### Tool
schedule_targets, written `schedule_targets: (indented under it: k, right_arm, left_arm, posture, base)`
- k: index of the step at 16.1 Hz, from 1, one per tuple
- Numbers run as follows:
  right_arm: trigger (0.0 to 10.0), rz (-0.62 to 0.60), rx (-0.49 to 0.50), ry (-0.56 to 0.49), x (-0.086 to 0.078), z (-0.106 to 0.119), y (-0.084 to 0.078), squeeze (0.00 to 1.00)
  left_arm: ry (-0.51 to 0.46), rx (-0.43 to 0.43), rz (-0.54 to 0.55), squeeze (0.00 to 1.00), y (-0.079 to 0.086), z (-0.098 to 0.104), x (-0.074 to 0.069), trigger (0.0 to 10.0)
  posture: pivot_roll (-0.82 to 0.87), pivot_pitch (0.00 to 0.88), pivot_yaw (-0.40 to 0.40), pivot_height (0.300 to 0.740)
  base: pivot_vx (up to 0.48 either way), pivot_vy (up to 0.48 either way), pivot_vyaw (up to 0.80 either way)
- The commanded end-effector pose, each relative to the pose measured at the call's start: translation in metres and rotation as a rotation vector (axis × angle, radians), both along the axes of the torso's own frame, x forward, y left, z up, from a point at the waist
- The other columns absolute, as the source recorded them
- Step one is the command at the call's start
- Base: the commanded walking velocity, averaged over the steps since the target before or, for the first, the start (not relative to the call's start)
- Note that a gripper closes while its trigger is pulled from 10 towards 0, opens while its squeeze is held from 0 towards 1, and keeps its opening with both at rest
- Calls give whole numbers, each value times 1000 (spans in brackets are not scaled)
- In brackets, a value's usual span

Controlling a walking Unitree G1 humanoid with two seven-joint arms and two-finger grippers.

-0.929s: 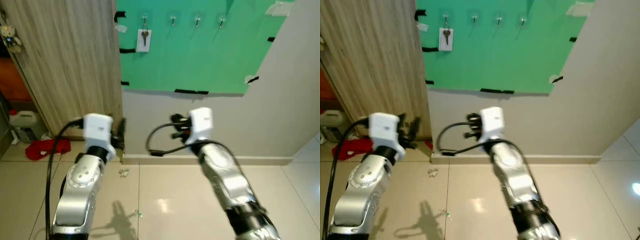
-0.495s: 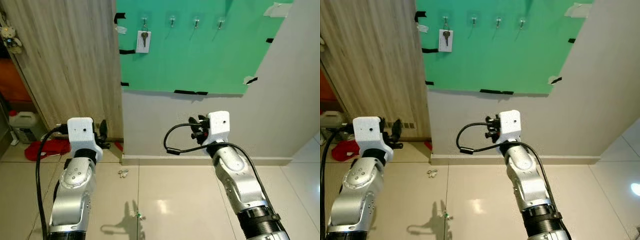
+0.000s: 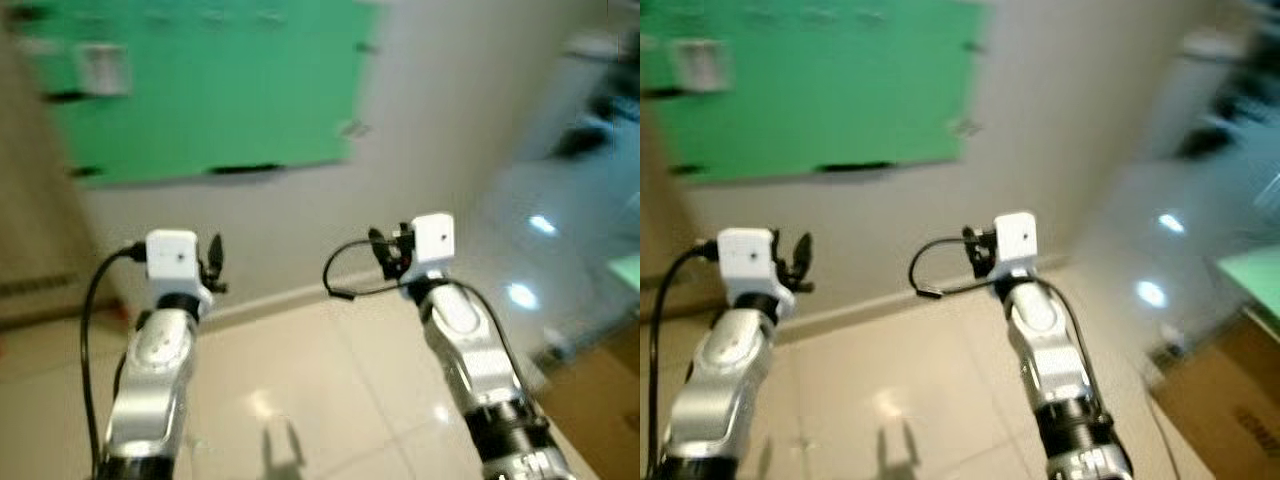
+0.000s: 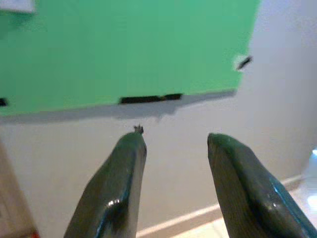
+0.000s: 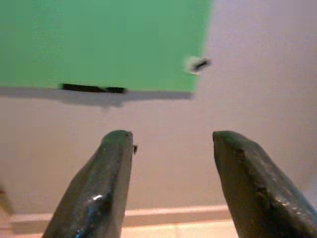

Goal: Hang keys on a hook

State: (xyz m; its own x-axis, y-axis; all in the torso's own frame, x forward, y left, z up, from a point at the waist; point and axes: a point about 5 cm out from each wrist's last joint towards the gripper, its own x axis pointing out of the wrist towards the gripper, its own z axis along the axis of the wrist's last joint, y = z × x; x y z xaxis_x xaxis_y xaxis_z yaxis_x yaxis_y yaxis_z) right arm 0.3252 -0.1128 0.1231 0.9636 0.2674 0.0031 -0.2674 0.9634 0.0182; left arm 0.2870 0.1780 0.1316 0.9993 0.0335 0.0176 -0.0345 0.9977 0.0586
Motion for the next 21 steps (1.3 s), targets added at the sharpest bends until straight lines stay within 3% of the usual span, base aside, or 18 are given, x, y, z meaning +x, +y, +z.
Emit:
schedule_targets:
  k: [1,5,7,12,13,15,17,21]
  right_arm:
    - [10000,-17,-10,-18,0,2,-5,1000]
    - [10000,-61,0,-34,0,3,-15,1000]
    - [10000,-137,93,20,-1,-3,-32,1000]
    - [10000,-158,36,90,-9,-23,-46,1000]
    - [10000,-181,43,88,-10,-23,-51,0]
    - [10000,-235,21,99,-17,-28,-63,0]
    - [10000,-265,-12,101,-27,-28,-77,0]
    - [10000,-269,4,75,-19,-17,-72,0]
  left_arm:
    - [-8,3,-25,0,-7,1,2,10000]
    - [-3,5,-77,0,-16,-2,8,10000]
    - [16,30,-96,0,-20,-6,6,10000]
    - [-16,36,-109,0,-16,-4,-5,10000]
    - [-18,53,-101,0,-15,-4,-6,10000]
    - [-10,52,-90,0,-15,-9,-9,10000]
    - [18,18,-122,0,-29,-17,-10,10000]
    - [44,14,-203,0,-45,-23,-11,10000]
  posture:
    - [4,0,-62,740]
    - [-12,0,-57,740]
    - [0,0,-67,740]
    - [24,0,-68,740]
    - [15,0,-64,740]
    - [-26,0,-59,740]
    - [-86,17,-47,740]
    - [-106,0,-18,740]
  base:
    - [0,-465,-706]
    - [0,-460,-708]
    - [122,-137,-728]
    - [192,0,-436]
    - [480,0,0]
    - [480,0,0]
    - [480,0,0]
    - [480,0,-330]
